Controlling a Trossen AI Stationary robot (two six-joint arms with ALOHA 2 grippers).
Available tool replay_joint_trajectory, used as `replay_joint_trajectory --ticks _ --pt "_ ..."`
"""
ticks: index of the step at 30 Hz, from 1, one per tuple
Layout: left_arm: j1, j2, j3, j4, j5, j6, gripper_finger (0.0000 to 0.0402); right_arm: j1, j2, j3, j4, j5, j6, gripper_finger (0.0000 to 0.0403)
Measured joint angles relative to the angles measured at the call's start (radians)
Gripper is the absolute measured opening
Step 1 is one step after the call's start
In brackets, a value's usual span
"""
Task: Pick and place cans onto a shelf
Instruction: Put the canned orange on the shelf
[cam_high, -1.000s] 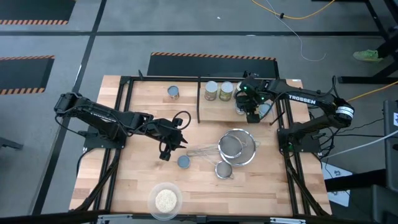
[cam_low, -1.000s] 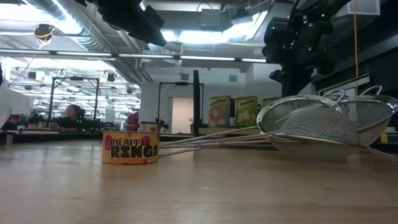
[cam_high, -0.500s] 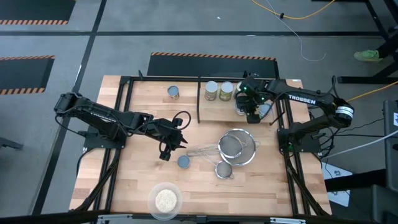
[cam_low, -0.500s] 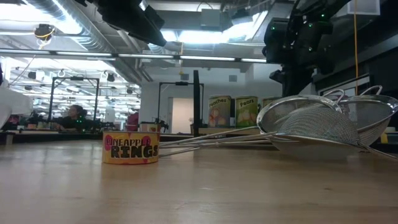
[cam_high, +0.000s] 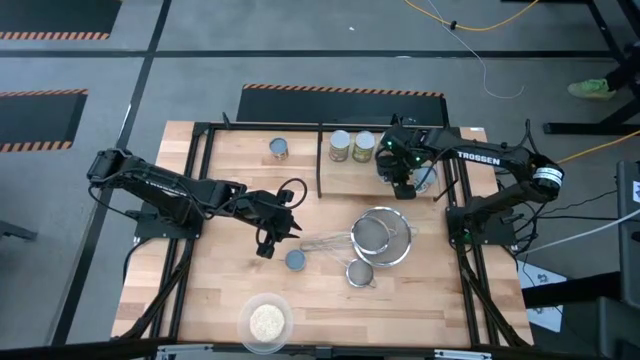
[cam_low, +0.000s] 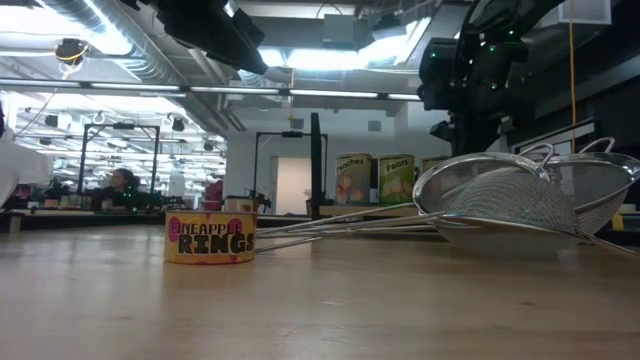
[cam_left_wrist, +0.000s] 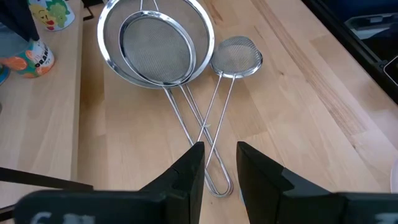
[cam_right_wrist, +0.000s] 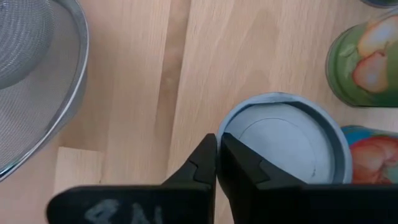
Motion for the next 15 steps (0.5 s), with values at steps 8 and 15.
replay_joint_trajectory --ticks 8,15 --pt "0.000 0.000 0.000 0.000 0.000 0.000 0.0085 0.000 0.000 0.000 -0.003 0.001 0.000 0.0024" --pt "0.000 0.000 0.000 0.000 0.000 0.000 0.0085 0.000 0.001 0.000 -0.005 0.004 0.001 0.0027"
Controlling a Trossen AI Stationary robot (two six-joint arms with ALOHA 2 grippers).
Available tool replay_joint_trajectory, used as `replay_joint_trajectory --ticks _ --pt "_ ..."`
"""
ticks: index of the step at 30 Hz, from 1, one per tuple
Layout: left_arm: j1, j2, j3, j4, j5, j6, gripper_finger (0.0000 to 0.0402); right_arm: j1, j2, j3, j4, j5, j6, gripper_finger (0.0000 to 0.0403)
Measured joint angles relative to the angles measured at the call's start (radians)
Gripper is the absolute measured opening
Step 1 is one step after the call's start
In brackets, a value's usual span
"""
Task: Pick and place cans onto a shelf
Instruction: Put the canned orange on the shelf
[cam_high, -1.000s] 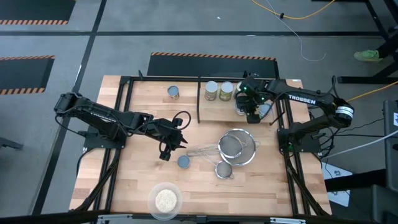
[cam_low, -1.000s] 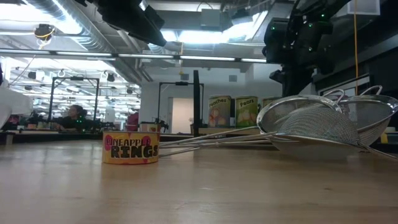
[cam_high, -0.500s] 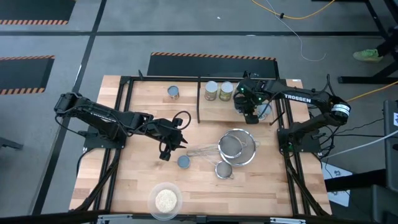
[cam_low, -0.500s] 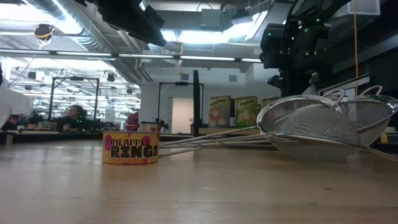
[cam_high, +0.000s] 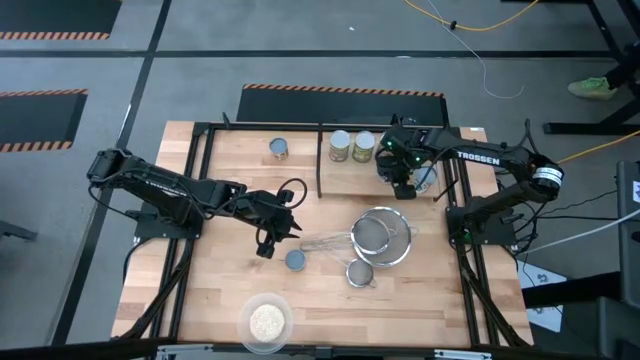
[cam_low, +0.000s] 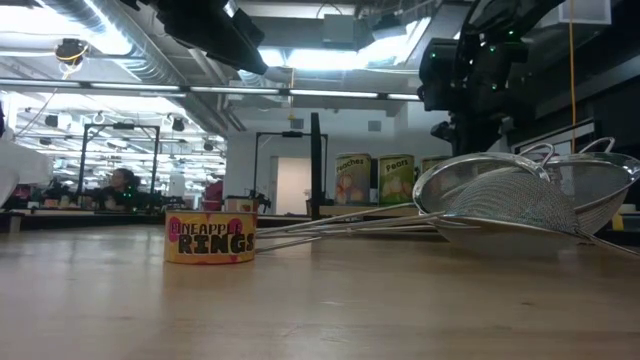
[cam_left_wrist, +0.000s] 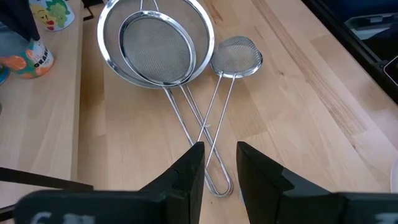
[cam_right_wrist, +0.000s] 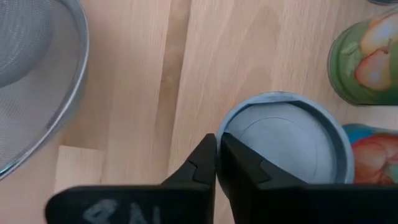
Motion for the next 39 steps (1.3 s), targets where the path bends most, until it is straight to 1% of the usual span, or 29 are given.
replay_joint_trajectory --ticks 8,11,17,39 --pt "0.000 0.000 0.000 0.000 0.000 0.000 0.0085 0.000 0.004 -0.003 -0.005 0.007 0.006 0.0063" --pt "0.000 0.000 0.000 0.000 0.000 0.000 0.0085 0.000 0.004 -0.003 -0.004 0.023 0.006 0.0070" --pt "0.000 0.000 0.000 0.000 0.000 0.000 0.0086 0.000 0.003 -0.003 -0.003 0.079 0.006 0.0071" --pt "0.000 0.000 0.000 0.000 0.000 0.000 0.0086 0.001 0.001 -0.002 0.000 0.080 0.006 0.0071"
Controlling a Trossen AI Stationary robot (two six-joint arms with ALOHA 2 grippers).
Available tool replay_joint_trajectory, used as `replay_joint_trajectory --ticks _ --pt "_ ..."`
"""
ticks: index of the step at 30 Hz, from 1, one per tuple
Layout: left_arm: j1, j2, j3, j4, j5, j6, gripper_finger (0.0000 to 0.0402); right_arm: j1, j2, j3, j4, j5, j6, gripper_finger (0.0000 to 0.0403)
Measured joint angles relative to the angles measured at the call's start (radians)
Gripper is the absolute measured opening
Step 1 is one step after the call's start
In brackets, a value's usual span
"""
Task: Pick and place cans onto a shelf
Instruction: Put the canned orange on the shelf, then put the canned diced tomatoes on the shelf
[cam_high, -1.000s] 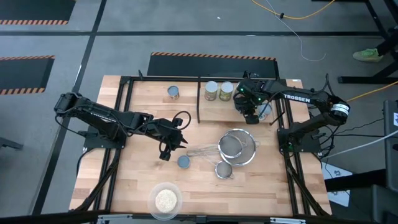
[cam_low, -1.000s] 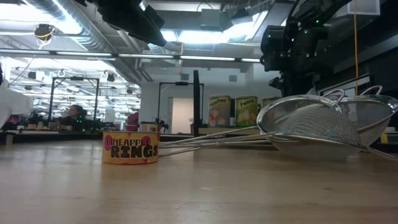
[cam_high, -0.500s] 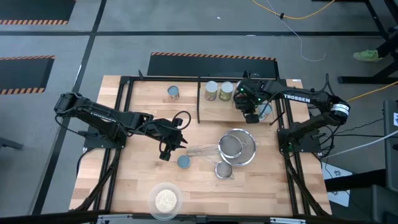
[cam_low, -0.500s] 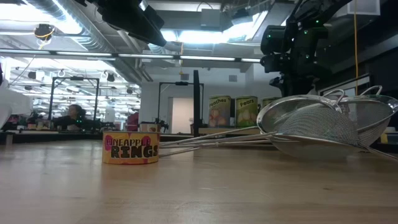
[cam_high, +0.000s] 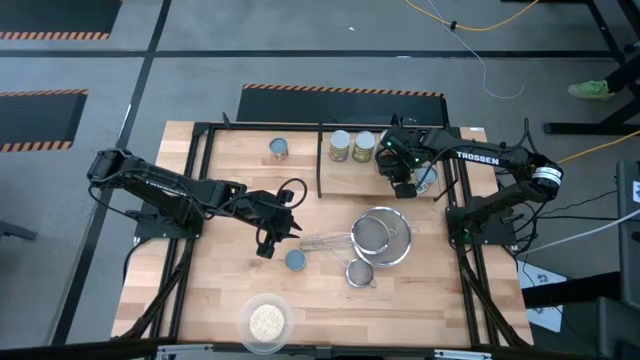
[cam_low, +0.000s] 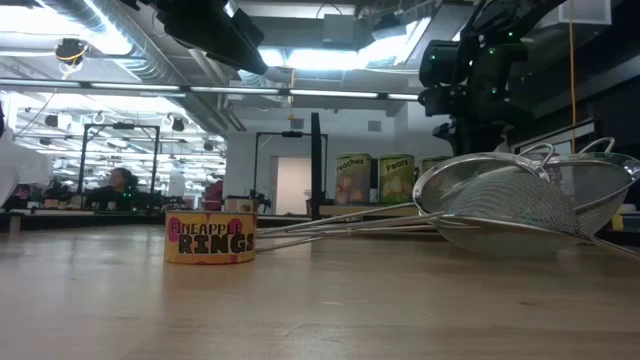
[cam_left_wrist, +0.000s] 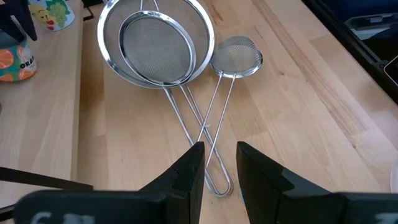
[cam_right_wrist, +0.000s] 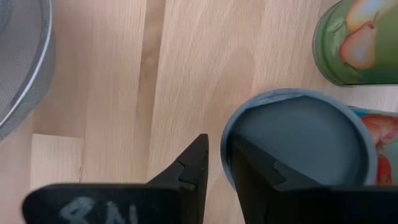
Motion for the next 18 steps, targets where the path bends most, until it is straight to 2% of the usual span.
replay_joint_trajectory --ticks 18 --pt "0.000 0.000 0.000 0.000 0.000 -0.026 0.0086 0.000 0.000 0.074 -0.079 -0.001 0.000 0.0071"
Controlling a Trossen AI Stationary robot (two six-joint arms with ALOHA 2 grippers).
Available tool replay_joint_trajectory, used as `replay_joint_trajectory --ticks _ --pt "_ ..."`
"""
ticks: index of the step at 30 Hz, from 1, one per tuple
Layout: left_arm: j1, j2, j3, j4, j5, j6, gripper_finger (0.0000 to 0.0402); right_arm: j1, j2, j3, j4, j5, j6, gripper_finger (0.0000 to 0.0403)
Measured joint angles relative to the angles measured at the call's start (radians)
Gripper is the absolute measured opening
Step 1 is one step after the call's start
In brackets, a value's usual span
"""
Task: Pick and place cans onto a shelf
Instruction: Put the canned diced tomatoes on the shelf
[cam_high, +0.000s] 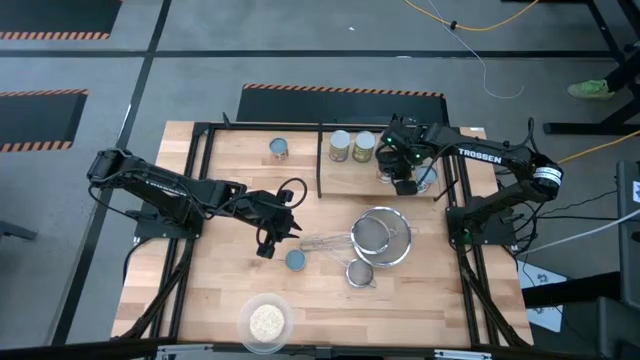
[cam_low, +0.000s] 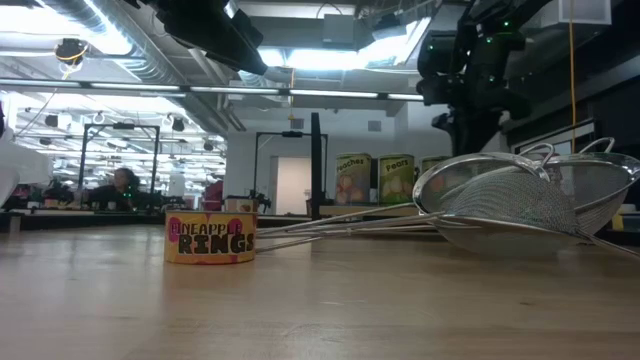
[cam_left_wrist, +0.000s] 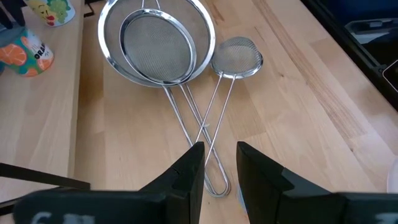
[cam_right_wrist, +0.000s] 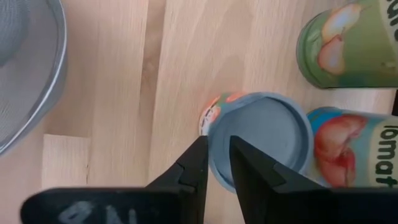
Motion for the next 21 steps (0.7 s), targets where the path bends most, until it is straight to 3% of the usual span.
replay_joint_trajectory --ticks 9,16,21 --pt "0.000 0.000 0.000 0.001 -0.008 -0.025 0.0085 0.080 -0.001 0.000 -0.024 -0.001 0.072 0.0071" --pt "0.010 0.000 0.000 0.000 -0.246 -0.136 0.0085 0.183 -0.002 0.029 -0.029 0.000 0.076 0.0071" --pt "0.071 0.000 0.000 -0.008 -0.309 -0.122 0.0085 0.240 -0.002 0.130 -0.031 0.000 0.079 0.0071"
